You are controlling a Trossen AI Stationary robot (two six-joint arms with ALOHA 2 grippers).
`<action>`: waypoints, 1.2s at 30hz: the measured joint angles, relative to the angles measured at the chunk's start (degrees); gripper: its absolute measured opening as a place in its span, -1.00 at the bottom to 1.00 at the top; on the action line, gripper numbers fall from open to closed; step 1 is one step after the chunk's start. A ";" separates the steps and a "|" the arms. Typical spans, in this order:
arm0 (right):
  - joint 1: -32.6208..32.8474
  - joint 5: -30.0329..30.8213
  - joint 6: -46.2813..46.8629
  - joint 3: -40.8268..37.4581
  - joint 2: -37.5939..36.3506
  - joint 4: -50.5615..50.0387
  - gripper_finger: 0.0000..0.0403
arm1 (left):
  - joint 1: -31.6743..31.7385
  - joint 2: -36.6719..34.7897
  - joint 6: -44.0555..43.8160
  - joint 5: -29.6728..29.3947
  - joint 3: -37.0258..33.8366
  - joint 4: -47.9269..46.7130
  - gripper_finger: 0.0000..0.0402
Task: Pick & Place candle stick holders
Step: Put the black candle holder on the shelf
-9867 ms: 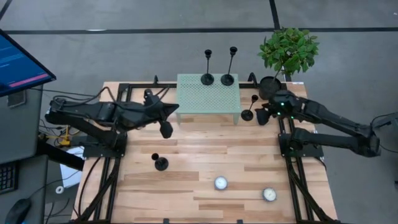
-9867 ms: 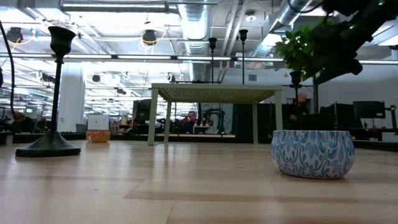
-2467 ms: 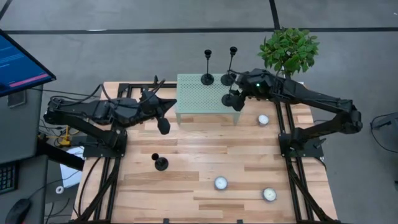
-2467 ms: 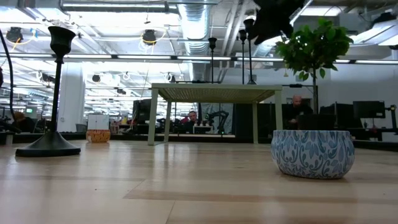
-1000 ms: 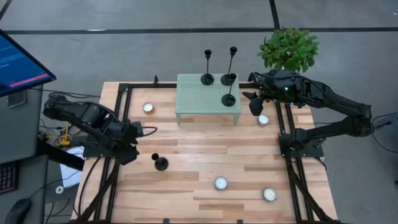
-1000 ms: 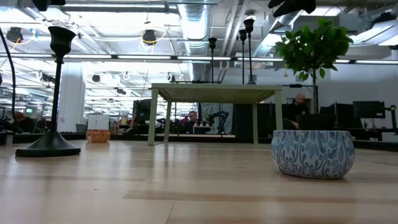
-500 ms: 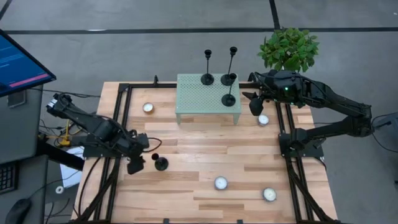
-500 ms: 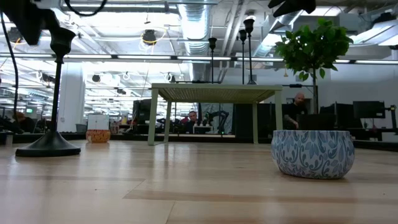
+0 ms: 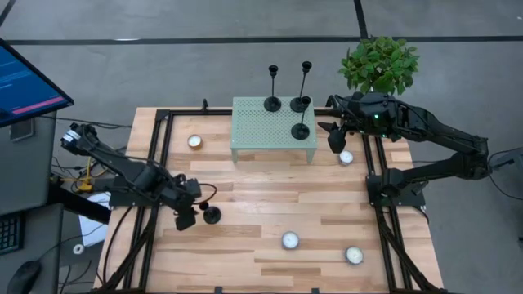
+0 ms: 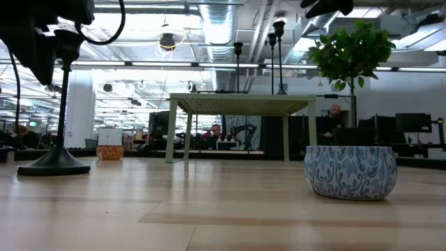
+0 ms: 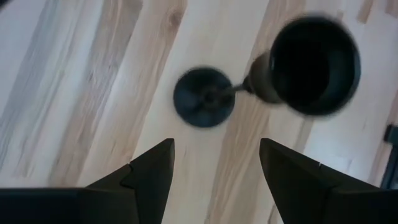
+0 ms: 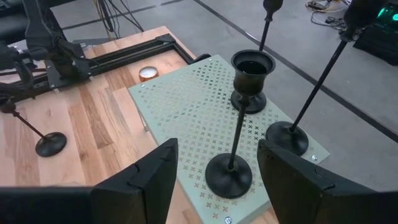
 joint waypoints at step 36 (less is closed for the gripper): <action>-0.07 -1.42 -0.88 0.00 -0.02 0.02 -0.07 | 0.00 0.04 3.16 -11.54 -11.90 21.60 -0.37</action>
